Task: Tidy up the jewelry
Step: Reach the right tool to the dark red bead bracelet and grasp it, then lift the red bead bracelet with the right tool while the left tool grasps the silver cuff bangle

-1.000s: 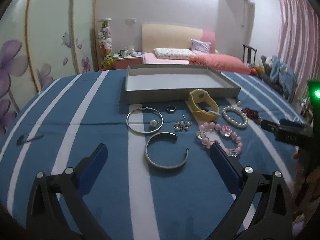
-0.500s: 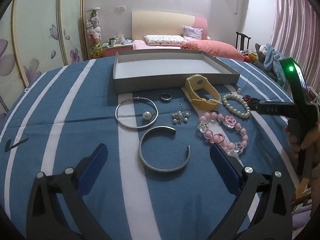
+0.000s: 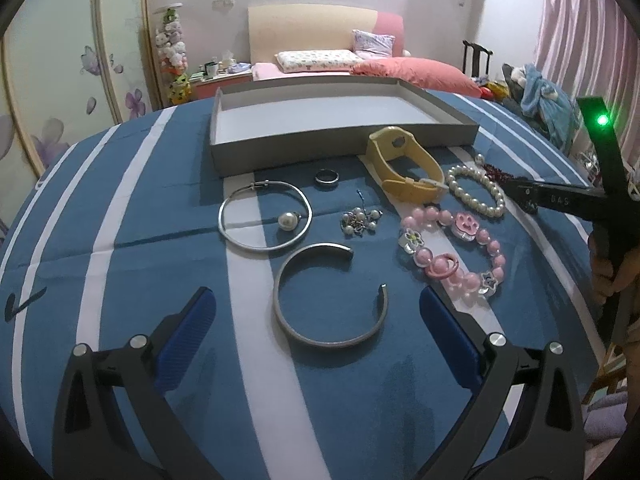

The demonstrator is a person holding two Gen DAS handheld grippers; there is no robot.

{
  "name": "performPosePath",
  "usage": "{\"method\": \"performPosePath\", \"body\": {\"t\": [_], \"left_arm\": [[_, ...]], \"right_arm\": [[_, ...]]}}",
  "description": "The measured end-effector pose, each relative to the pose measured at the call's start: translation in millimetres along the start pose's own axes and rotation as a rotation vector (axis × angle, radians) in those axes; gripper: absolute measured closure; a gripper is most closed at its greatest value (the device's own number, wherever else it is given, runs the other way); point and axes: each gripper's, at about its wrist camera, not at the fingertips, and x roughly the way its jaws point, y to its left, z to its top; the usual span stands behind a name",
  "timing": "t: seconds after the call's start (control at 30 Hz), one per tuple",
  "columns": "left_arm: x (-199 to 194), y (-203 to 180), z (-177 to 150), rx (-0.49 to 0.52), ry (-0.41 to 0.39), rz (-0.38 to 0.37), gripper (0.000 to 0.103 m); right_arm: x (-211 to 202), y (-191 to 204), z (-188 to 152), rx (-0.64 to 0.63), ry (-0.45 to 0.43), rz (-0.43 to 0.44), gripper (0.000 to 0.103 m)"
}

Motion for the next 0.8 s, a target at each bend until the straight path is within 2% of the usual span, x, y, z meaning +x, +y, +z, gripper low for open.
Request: {"method": "performPosePath", "body": {"t": [0.13, 0.27, 0.43, 0.5, 0.8], "left_arm": [[8.7, -7.8, 3.3, 0.040, 0.024, 0.004, 0.004], [24.3, -7.2, 7.2, 0.034, 0.088, 0.002, 0.020], [25.6, -2.4, 12.4, 0.003, 0.087, 0.001, 0.028], [25.7, -0.9, 13.9, -0.003, 0.083, -0.005, 0.040], [25.2, 1.3, 14.9, -0.017, 0.075, -0.015, 0.040]], "right_arm": [[1.2, -2.3, 3.1, 0.011, 0.000, 0.008, 0.093], [1.6, -4.1, 5.6, 0.021, 0.001, 0.018, 0.093], [2.5, -6.2, 7.6, 0.029, -0.002, 0.024, 0.094], [2.6, -6.6, 7.5, 0.031, -0.003, 0.033, 0.094], [-3.5, -2.4, 6.3, 0.019, -0.039, 0.051, 0.094]]}}
